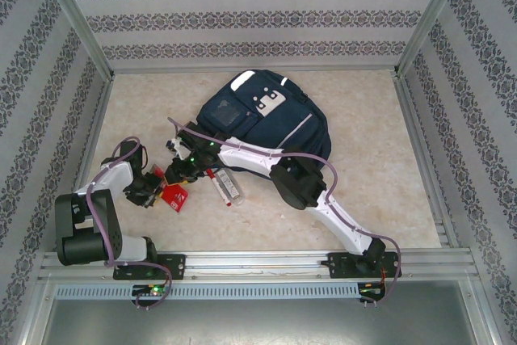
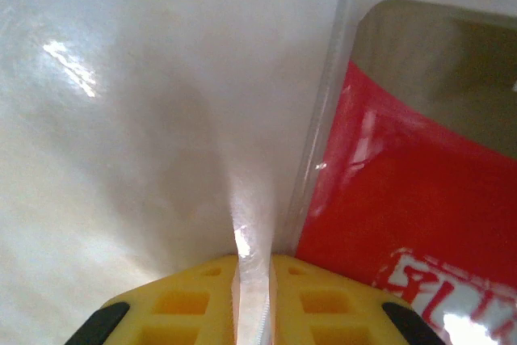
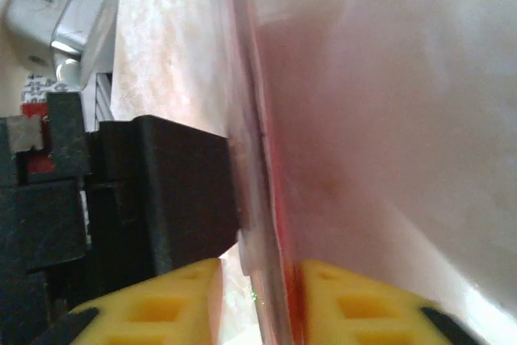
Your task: Pack books, pencil case, and school supplies into a backpack
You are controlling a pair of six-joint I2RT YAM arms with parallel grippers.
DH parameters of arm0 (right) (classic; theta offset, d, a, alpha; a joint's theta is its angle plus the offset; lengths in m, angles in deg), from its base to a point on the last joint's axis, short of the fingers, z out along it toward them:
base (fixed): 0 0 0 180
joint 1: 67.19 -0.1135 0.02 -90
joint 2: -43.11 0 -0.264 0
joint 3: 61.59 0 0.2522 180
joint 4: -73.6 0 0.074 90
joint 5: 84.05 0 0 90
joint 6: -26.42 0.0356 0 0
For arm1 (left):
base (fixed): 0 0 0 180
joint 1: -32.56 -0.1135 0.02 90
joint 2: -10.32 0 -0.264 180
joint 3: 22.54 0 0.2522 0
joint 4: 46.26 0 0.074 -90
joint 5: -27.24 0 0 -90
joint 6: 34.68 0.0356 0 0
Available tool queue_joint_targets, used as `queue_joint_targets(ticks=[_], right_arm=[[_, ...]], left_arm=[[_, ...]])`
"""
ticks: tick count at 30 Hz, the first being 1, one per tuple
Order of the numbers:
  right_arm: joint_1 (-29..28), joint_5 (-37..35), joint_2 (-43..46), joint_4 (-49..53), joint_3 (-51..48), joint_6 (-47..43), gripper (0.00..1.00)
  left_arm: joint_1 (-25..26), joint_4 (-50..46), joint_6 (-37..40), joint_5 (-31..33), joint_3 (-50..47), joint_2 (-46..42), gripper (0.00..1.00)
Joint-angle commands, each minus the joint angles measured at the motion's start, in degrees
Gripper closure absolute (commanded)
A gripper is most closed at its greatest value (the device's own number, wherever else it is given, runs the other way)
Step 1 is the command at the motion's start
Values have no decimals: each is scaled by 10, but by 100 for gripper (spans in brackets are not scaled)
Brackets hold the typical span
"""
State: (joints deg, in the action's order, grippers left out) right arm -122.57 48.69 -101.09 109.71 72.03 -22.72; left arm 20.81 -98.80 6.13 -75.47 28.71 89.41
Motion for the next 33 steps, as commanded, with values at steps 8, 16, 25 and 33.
queue_joint_targets(ticks=[8,16,25,33], right_arm=[[26,-35,165,-126,-190,64,100],[164,-112,432,-138,-426,76,100],[459,-146,667,-66,-592,51,100],[683,-165,790,-25,-688,22,100]], left_arm=[[7,-12,136,-110,103,-129,45],[68,93,126,-269,159,-218,46],[332,77,246,-143,307,-71,44],[495,11,376,-19,485,140,34]])
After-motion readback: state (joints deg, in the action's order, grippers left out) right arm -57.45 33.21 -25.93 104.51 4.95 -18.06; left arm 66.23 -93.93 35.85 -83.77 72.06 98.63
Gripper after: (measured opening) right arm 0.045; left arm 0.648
